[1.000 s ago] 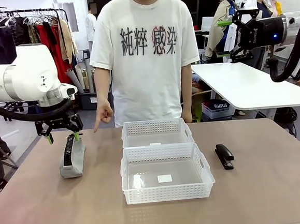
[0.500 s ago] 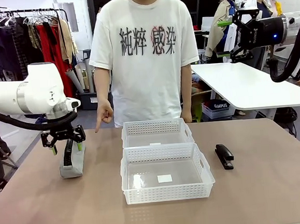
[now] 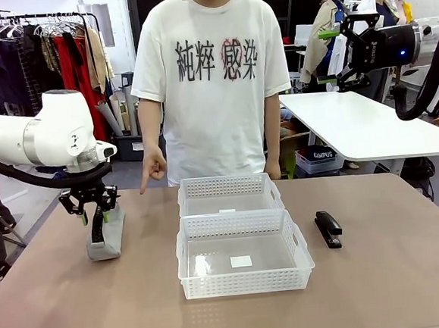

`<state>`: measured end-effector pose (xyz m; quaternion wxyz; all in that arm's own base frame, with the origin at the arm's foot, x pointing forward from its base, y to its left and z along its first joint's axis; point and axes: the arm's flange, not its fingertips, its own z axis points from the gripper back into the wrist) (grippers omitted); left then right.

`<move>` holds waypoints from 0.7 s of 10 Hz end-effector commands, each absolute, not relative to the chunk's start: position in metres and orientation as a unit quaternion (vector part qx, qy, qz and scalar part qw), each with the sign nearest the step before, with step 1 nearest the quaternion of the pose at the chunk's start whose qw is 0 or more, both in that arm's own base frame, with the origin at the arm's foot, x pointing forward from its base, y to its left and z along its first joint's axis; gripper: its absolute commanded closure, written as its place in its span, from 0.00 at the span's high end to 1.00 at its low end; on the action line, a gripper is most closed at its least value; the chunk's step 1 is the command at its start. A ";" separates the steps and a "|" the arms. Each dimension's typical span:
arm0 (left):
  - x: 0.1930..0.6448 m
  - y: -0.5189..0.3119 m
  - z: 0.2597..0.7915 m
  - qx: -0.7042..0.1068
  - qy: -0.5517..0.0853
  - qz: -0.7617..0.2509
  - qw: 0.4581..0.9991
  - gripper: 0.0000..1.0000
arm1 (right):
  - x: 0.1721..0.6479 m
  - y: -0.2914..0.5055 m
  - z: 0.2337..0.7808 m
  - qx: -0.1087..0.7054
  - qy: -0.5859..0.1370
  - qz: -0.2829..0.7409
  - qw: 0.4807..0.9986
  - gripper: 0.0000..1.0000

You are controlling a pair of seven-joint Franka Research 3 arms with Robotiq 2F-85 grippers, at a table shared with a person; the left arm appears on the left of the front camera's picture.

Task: Distribute items into two baskets.
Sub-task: Pick up the Pencil pouch that the person points to.

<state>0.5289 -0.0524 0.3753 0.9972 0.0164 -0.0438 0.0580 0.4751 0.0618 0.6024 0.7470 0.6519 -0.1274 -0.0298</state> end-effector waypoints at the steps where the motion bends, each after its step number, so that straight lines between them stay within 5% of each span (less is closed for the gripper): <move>1: 0.525 -0.055 0.380 0.034 -0.054 0.072 0.995 0.00 | 0.475 0.062 0.603 0.652 -0.131 -0.026 0.746 1.00; 7: 0.516 -0.060 0.408 0.024 -0.047 0.054 0.997 0.00 | 0.475 0.062 0.603 0.652 -0.131 -0.026 0.746 1.00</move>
